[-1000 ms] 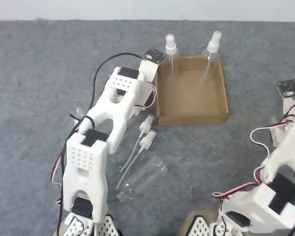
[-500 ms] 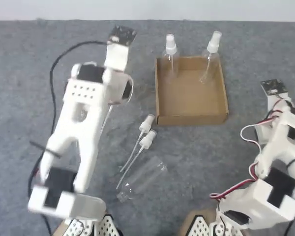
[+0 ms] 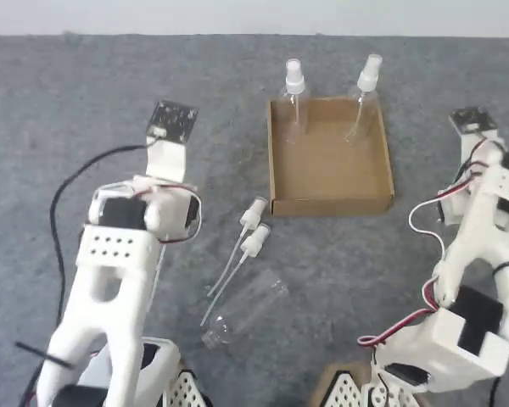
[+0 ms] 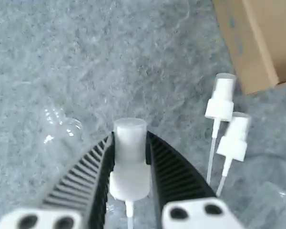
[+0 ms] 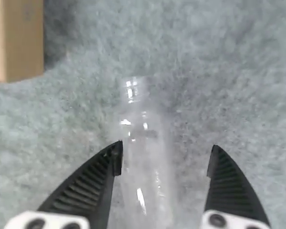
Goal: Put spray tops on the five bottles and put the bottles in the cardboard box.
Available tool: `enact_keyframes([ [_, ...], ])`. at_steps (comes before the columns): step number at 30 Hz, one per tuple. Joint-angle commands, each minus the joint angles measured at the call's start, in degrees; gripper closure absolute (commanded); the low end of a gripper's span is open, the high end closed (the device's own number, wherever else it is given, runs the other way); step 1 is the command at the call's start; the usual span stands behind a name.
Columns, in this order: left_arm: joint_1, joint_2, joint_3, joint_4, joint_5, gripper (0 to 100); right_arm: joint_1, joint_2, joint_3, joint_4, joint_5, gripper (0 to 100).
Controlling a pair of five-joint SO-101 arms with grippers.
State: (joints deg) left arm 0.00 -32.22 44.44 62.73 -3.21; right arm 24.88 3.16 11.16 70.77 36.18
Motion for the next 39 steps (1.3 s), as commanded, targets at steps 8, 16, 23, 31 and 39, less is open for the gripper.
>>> enact_keyframes([
  [8, -0.1, -4.1, 6.5, -9.2, 0.4, 99, -5.1, 1.5, -9.7, 12.9, 9.3, 76.3],
  [16, -0.1, -4.1, 6.6, -9.3, 0.6, 99, -8.1, 9.8, -9.0, 8.8, 9.2, 76.3],
  [23, -0.1, -4.1, 6.6, -9.4, 0.6, 99, -4.8, 15.4, -9.0, 4.2, 9.8, 76.7],
  [31, -0.1, -4.1, 6.6, -9.4, 0.6, 99, -3.9, 17.3, -9.1, 4.1, 9.8, 84.2],
  [39, -0.1, -4.2, 6.6, -9.4, 0.7, 99, -1.7, 13.4, -14.8, 7.5, 9.4, 98.7],
])
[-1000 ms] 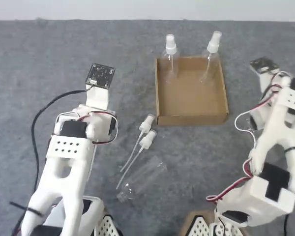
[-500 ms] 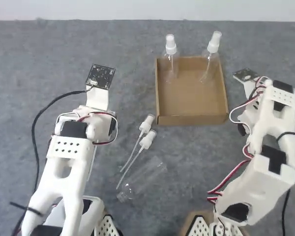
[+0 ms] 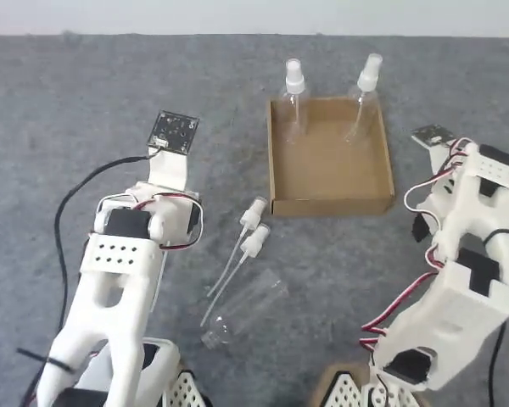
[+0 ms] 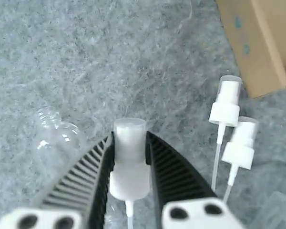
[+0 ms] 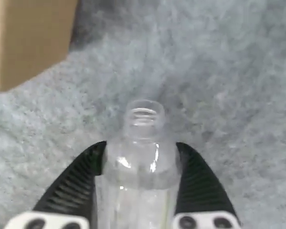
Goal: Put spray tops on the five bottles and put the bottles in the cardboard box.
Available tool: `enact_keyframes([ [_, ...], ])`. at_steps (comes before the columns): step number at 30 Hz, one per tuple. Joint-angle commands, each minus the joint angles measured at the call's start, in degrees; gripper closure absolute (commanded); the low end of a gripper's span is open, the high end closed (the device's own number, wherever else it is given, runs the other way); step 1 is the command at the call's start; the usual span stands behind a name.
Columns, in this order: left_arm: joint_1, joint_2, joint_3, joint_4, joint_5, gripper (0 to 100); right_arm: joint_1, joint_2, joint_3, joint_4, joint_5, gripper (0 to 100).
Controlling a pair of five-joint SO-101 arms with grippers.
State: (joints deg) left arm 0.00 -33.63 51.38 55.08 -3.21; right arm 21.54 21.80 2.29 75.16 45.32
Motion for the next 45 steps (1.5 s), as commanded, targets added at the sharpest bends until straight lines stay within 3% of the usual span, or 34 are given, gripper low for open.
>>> enact_keyframes([
  [1, -0.1, -3.0, -0.3, -1.8, 0.7, 99, 1.8, -6.5, -7.4, 4.9, 0.2, 98.9],
  [6, 0.1, -3.3, -1.7, -1.5, 0.0, 99, 1.4, -16.0, -11.3, 9.5, -4.1, 99.2],
  [11, -0.1, -6.9, -6.1, 2.2, -3.0, 99, -4.4, -29.1, -8.1, 9.7, -10.5, 99.3],
  [15, -0.1, -14.7, -11.2, 8.1, -3.0, 99, -14.0, -39.5, -1.5, 8.7, -16.1, 99.3],
  [24, -0.1, -24.1, -26.9, 18.9, 0.4, 99, -40.8, -58.9, 19.2, -6.0, -29.4, 99.3],
  [29, -0.1, -24.1, -35.3, 18.4, 4.5, 99, -53.4, -58.9, 25.6, -13.1, -34.1, 99.3],
  [35, -0.1, -24.1, -41.9, 14.8, 8.9, 99, -62.0, -55.5, 32.4, -22.8, -34.8, 99.3],
  [45, 0.0, -24.1, -41.8, 8.3, 19.2, 99, -64.7, -60.1, 38.2, -31.0, -35.3, 99.3],
])
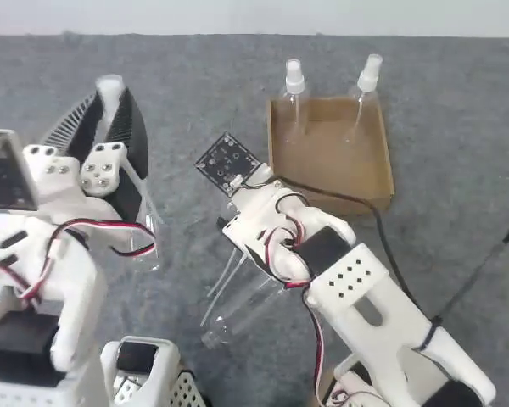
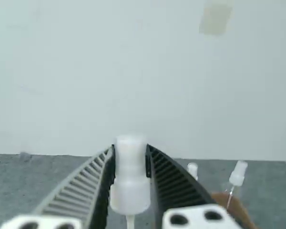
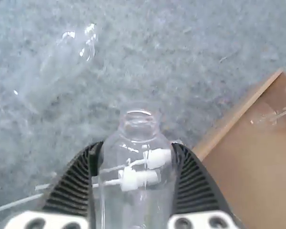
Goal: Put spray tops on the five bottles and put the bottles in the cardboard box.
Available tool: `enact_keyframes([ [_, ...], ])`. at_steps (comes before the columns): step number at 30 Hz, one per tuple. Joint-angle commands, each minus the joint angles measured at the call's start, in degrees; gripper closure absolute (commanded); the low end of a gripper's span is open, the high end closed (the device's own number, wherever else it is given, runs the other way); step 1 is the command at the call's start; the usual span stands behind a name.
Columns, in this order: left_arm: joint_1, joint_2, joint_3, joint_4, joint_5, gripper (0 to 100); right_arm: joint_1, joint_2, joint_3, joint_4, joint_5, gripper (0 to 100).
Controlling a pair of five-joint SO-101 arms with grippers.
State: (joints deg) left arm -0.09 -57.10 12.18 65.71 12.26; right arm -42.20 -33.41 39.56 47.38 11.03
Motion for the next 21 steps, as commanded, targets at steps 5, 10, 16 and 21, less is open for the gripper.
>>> enact_keyframes([
  [5, 0.2, -0.6, -2.3, -5.9, 9.0, 99, -3.0, -11.7, 12.7, -18.7, -1.1, 99.3],
  [10, 0.2, -0.6, 4.2, -13.5, 9.6, 99, -5.8, -19.4, 22.7, -27.8, -1.0, 99.3],
  [16, 0.7, -0.8, 11.2, -19.3, 11.1, 99, -5.7, -21.8, 24.4, -27.8, -1.9, 99.3],
  [21, 0.7, -1.0, 14.9, -19.5, 12.0, 99, -5.6, -21.8, 24.4, -27.7, -4.1, 99.3],
])
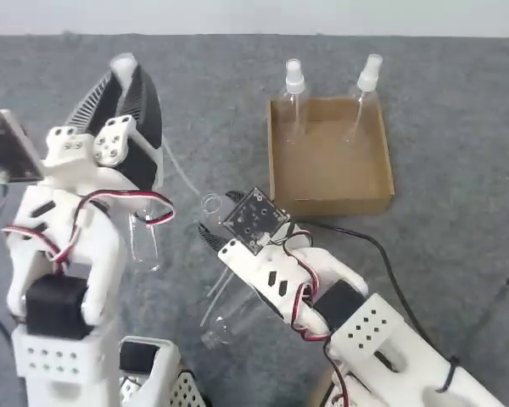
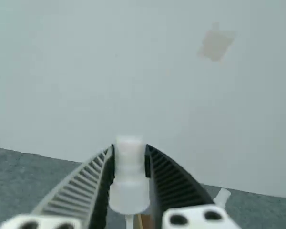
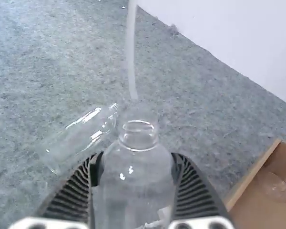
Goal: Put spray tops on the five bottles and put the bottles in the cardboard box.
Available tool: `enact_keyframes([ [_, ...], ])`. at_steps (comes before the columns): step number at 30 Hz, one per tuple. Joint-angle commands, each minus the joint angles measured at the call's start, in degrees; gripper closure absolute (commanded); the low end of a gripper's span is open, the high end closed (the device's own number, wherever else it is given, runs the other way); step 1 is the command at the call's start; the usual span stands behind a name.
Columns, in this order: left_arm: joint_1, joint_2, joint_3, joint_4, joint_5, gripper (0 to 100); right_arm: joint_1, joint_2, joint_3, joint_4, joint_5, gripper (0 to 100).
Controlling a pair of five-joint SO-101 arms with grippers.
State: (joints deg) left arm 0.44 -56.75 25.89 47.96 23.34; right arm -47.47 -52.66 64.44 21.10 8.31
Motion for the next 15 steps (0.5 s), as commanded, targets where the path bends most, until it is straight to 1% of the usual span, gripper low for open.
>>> enact_keyframes([
  [1, 0.2, -1.3, 1.7, -1.8, 1.0, 99, -0.3, -2.5, -0.4, -1.5, -1.5, 99.3],
  [4, 0.7, -1.3, 3.7, -1.9, 1.1, 99, -0.3, -2.5, -0.4, -1.5, -1.6, 99.3],
  [9, 4.7, -1.3, 7.0, -1.9, 1.0, 99, -0.3, -2.5, 0.5, -1.7, -1.7, 99.3],
  [15, 5.1, -1.4, 12.6, -1.6, 0.7, 99, -0.1, -3.1, 1.8, -2.1, -1.8, 99.3],
])
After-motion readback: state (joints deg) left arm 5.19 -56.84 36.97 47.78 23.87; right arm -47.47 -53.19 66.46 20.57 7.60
